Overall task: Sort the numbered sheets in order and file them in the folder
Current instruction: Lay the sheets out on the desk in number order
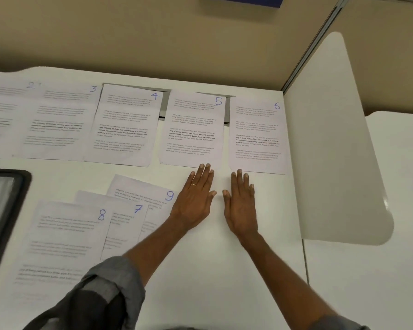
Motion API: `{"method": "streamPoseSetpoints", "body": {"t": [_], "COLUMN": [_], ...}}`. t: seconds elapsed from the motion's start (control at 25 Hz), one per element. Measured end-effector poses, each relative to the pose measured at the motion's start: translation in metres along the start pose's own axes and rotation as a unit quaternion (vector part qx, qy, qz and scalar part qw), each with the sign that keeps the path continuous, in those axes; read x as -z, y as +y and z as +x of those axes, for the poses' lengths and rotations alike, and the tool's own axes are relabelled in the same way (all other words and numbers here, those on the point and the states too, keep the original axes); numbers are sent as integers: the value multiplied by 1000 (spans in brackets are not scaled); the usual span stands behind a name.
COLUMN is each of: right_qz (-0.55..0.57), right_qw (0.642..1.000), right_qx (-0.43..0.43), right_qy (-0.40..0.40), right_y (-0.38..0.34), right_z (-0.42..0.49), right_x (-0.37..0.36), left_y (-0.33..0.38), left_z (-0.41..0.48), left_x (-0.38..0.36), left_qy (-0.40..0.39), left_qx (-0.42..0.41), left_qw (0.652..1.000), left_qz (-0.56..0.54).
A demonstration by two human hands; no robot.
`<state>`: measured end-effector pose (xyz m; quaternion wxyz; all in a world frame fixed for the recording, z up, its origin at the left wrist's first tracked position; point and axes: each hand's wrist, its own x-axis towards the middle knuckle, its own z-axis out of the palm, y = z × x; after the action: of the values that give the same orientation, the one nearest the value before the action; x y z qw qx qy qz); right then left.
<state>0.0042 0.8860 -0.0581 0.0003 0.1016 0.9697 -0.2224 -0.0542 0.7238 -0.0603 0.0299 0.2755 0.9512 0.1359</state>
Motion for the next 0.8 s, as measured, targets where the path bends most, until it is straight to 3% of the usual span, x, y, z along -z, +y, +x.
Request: {"method": "streamPoseSetpoints", "body": {"t": [0.48,0.8], "right_qz": [-4,-44], "right_qw": [988,978], "right_qx": [119,104], "right_qy": [-99,-175], "right_y": [-149,-227], "right_z": [-120,-192], "right_x": [-64,-117], "left_y": [-91,-171], "left_z": [-188,-296], "left_x": [30,43], "left_qy": [11,-54], "left_qx": [70,71], "left_qw": [997,996], "left_qz": [6,4]}}
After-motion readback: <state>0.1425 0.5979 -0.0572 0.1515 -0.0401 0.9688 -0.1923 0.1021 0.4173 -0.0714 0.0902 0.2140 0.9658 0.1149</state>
